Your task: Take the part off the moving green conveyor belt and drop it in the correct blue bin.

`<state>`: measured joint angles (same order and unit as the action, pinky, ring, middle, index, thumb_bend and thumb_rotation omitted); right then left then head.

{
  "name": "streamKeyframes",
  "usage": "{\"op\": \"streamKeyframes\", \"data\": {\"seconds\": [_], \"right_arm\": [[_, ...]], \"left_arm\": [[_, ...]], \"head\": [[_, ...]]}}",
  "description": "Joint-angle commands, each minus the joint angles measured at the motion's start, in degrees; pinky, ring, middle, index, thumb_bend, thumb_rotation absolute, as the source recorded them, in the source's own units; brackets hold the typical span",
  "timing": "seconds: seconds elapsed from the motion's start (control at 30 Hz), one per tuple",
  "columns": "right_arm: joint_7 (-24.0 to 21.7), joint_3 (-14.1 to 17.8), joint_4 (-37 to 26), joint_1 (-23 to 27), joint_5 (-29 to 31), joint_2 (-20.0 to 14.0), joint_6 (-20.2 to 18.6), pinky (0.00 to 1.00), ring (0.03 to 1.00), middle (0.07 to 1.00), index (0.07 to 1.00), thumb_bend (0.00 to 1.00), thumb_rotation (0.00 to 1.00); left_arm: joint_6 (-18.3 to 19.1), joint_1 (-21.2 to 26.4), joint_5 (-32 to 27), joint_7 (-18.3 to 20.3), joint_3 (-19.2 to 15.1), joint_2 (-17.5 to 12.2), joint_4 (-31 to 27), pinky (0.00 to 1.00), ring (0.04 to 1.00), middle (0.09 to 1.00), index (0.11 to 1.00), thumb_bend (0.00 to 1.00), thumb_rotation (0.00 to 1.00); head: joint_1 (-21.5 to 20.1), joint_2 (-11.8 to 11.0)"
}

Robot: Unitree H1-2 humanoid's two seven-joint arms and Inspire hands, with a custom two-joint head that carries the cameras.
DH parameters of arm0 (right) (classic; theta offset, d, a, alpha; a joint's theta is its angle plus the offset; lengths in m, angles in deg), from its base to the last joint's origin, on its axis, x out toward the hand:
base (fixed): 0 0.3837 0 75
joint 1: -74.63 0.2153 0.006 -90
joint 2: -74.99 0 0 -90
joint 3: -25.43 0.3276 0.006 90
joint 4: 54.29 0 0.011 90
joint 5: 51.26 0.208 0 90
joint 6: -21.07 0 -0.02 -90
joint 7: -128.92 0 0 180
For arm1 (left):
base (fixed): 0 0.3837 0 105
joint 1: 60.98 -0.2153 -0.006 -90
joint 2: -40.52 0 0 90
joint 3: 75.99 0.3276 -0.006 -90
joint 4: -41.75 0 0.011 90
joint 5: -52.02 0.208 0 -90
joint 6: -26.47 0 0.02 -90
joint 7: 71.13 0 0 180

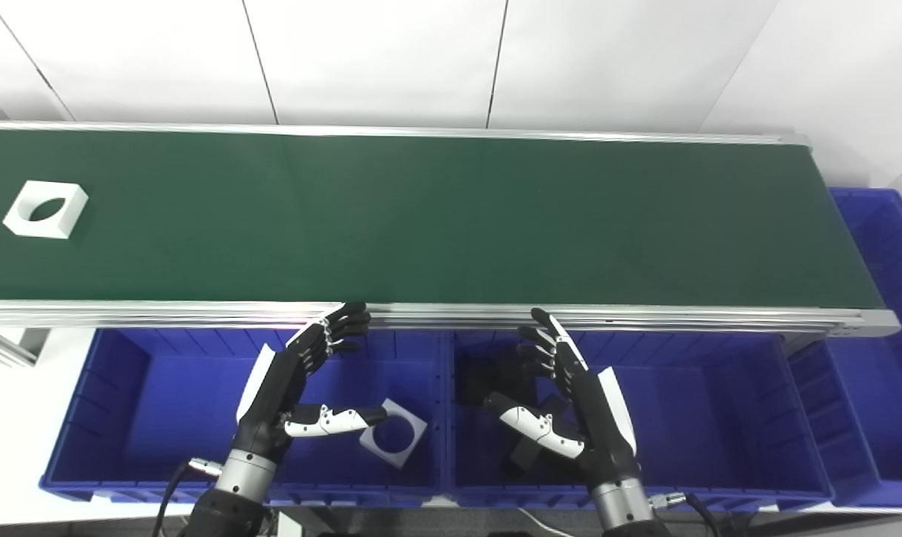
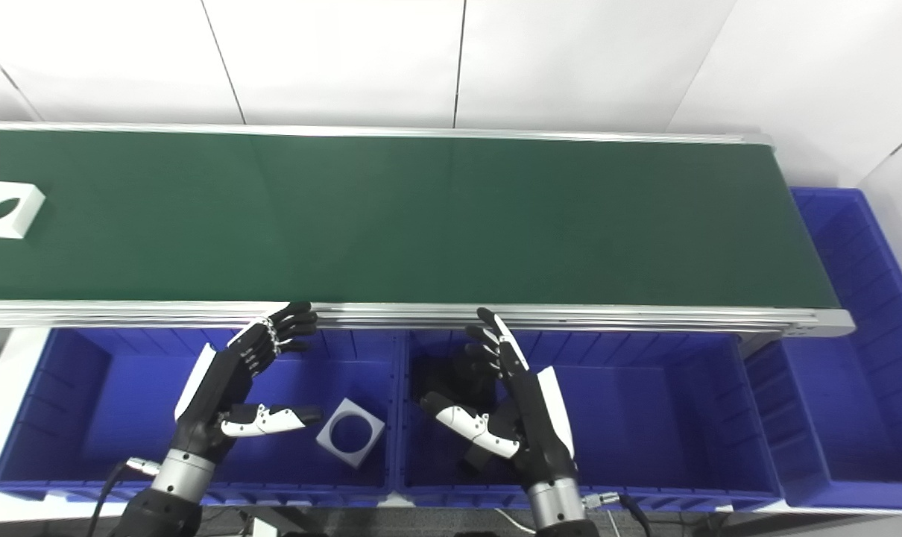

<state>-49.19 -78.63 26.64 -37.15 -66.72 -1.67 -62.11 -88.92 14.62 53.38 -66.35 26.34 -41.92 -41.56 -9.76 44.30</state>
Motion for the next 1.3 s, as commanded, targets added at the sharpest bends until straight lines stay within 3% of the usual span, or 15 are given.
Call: {"op": "streamKeyframes", "data": {"seconds": [0.0, 0.9, 1.1, 1.13, 1.27], "right_arm": [[0.38, -0.08, -0.91, 0.32, 0.26, 0.47, 3.53, 0.74, 0.812, 0.857, 0.94, 0.63, 0.43], [0.19, 0.04, -0.38, 0.41, 0.93, -0.23, 4.01, 0.74, 0.814, 0.857, 0.943, 0.63, 0.43], [0.74, 0.09, 1.73, 0.93, 0.33, -0.39, 5.31, 0.73, 0.812, 0.855, 0.941, 0.63, 0.44], [0.84, 0.16, 2.54, 1.04, 0.35, -0.54, 6.04, 0.73, 0.812, 0.855, 0.942, 0.63, 0.44], [1.17, 0.58, 4.78, 1.27, 0.63, -0.78, 8.37, 0.73, 0.808, 0.854, 0.941, 0.62, 0.44]], "left_arm": [[-1.53, 0.61, 0.14, 0.04, -0.03, -0.19, -1.19, 0.71, 0.774, 0.8, 0.814, 0.84, 0.27], [-1.53, 0.51, 0.26, -0.26, 0.34, 0.18, -1.09, 0.71, 0.775, 0.802, 0.811, 0.85, 0.26], [-1.54, 1.22, 1.95, -1.94, 1.27, -0.37, 0.63, 0.71, 0.772, 0.801, 0.814, 0.84, 0.28], [-1.54, 1.31, 2.14, -2.27, 1.5, -0.36, 1.18, 0.71, 0.772, 0.802, 0.819, 0.84, 0.29], [-1.54, 1.63, 2.36, -3.62, 2.66, -0.42, 2.64, 0.7, 0.757, 0.792, 0.804, 0.86, 0.29]], "head": [[0.0, 0.01], [0.09, -0.36], [2.7, -3.58], [4.6, -5.37], [7.94, -7.9]]}}
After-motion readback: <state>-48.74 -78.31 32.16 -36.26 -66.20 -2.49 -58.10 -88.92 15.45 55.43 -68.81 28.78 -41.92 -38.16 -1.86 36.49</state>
